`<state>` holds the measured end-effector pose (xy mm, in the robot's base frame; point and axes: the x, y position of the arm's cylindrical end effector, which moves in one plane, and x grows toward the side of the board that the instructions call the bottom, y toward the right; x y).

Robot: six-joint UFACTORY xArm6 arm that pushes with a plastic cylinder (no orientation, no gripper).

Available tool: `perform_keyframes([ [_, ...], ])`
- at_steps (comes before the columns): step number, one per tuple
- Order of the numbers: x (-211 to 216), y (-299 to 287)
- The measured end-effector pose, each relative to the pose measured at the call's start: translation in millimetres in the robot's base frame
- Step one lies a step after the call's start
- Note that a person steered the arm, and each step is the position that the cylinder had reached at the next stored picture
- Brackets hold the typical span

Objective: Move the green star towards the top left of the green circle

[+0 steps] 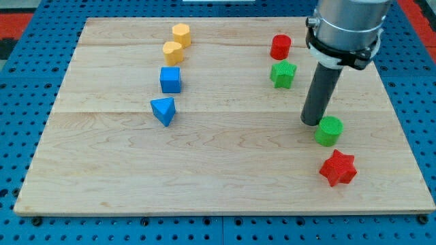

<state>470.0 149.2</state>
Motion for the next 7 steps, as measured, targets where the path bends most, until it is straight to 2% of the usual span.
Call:
perform_keyframes([
  [1, -1.9, -2.2],
  [3, -94.6, -83.9],
  [4, -136.1, -90.7],
  [5, -134.3, -22.6],
  [6, -88.5, 8.9],
  [7, -90.4, 7.8],
])
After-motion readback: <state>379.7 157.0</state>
